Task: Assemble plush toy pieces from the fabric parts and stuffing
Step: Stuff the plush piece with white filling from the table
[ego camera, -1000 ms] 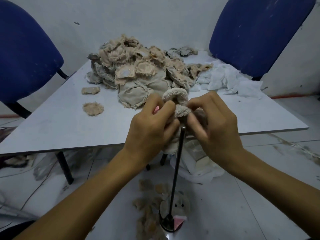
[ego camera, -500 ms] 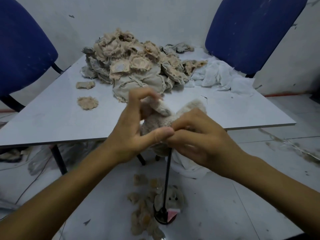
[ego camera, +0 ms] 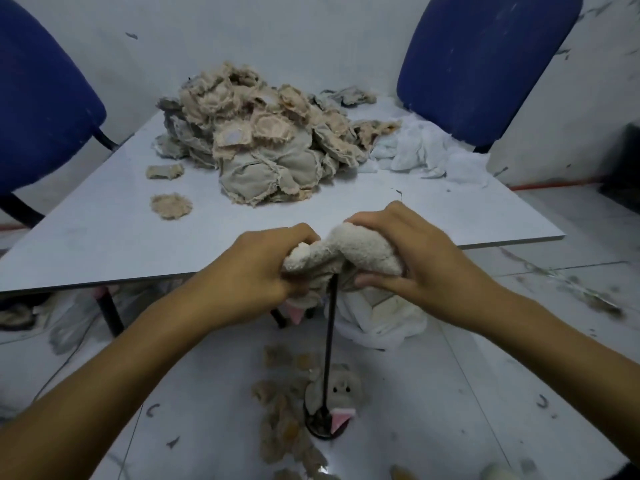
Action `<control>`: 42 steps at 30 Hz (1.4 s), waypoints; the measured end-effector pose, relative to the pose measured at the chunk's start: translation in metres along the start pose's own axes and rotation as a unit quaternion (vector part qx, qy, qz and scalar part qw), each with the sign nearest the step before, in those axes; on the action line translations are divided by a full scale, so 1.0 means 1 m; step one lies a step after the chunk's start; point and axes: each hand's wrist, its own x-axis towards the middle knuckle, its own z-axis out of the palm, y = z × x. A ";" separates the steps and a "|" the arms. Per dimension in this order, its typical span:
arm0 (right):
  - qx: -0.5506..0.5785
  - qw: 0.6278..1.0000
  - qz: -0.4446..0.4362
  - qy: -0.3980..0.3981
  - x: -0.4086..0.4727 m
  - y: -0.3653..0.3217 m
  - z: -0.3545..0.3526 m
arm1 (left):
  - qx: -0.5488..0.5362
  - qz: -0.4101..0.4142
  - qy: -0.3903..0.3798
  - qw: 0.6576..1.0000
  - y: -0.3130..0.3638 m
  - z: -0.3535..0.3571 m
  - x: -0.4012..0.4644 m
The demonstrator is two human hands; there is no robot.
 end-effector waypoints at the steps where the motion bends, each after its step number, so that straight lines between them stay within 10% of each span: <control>1: 0.025 1.000 0.009 -0.013 -0.002 -0.001 0.005 | 0.012 -0.013 -0.011 1.000 0.003 0.002 0.001; 11: 0.074 0.988 0.026 0.130 0.006 -0.003 0.006 | -0.078 0.059 0.190 0.977 0.024 0.008 0.012; 23: 0.092 0.990 0.099 0.039 0.005 0.005 0.035 | -0.056 -0.049 0.028 0.997 0.002 0.035 0.027; 32: 0.041 0.994 0.092 0.034 0.007 0.004 0.038 | -0.128 0.082 0.180 0.972 -0.001 0.043 0.017; 42: 0.058 0.989 0.136 -0.018 0.005 0.001 0.042 | -0.052 0.048 0.094 0.993 -0.004 0.048 0.018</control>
